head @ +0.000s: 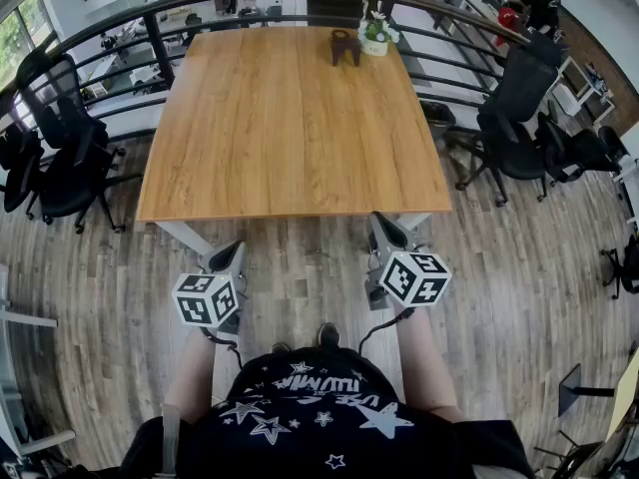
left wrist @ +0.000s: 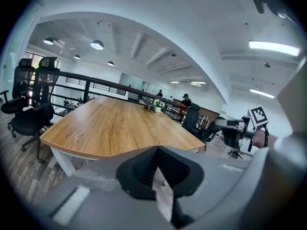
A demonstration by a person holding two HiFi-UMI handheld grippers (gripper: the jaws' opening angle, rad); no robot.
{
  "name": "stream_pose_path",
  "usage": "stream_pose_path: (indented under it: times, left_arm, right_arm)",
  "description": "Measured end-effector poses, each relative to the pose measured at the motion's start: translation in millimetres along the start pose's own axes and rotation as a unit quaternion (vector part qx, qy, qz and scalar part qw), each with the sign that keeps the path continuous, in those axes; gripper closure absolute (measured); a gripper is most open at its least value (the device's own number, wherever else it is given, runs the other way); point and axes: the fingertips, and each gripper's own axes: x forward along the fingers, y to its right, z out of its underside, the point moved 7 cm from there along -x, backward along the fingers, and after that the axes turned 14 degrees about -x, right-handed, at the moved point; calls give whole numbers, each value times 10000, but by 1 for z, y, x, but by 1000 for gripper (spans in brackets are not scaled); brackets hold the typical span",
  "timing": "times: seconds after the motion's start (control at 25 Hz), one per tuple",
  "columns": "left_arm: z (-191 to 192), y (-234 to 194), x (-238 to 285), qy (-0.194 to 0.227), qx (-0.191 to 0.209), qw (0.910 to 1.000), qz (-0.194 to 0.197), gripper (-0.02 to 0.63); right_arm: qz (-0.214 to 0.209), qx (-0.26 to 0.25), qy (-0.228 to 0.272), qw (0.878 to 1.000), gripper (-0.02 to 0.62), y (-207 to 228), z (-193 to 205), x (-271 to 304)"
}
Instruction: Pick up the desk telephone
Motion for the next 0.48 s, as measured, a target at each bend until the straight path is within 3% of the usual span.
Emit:
stream_pose_path:
  times: [0.48]
  left_arm:
    - [11,4,2,-138,-29,9999,14,604]
  right_arm:
    - [8,19,-95,10000,595,5,9,-7]
